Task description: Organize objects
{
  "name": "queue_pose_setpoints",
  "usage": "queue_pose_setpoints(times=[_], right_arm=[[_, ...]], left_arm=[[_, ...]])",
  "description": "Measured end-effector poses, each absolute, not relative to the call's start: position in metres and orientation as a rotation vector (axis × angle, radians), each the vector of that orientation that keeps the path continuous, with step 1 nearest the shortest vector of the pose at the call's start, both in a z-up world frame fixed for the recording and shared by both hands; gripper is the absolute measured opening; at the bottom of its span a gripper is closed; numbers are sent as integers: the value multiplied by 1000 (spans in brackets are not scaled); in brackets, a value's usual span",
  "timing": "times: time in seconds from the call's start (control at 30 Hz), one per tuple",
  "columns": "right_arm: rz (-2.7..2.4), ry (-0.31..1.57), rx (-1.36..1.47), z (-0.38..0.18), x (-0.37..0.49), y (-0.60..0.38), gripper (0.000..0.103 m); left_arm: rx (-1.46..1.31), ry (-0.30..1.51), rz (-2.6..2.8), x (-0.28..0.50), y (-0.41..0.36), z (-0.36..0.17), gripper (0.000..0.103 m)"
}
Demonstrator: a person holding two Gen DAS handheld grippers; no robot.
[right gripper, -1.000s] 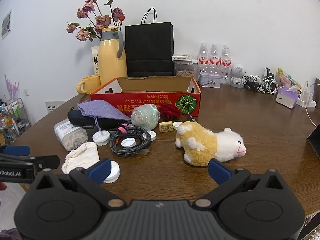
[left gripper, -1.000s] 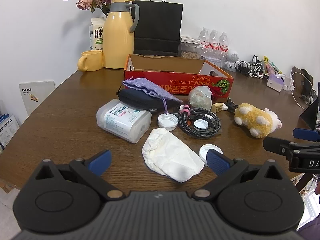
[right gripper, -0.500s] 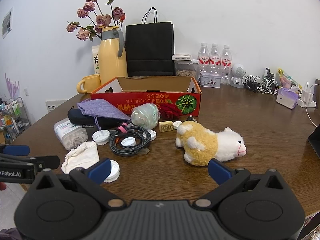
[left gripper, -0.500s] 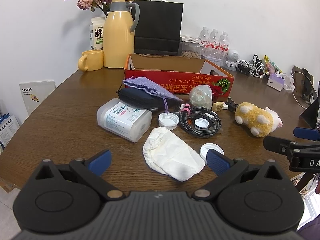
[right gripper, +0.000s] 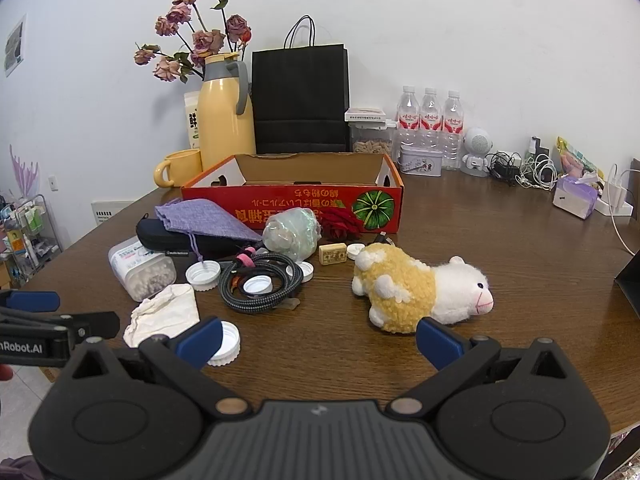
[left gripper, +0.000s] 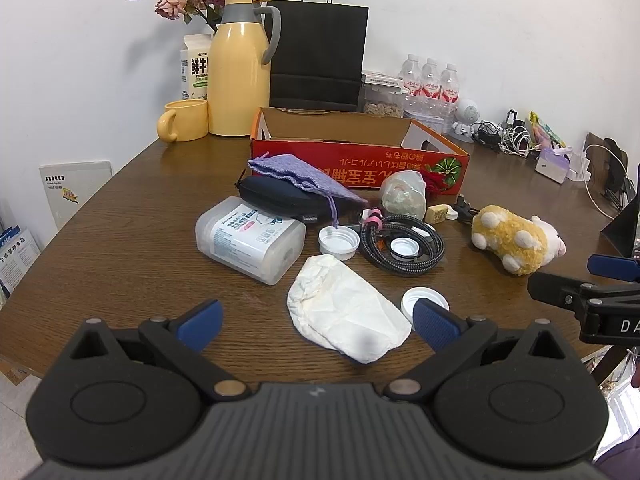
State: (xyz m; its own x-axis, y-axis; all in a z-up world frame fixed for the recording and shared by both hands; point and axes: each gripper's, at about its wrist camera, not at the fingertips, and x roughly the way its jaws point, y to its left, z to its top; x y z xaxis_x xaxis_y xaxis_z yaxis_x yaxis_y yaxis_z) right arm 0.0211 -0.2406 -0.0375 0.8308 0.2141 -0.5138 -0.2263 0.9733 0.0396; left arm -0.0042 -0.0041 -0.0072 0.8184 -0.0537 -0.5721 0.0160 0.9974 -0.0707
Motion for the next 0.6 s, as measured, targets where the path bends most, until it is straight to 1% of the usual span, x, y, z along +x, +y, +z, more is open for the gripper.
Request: queue_pose_setpoints(times=[0.6], right_arm=[[236,543,-27,-36,22,-239,103]], left_arm=[[-63,611,-38,-4,-4,-7,103]])
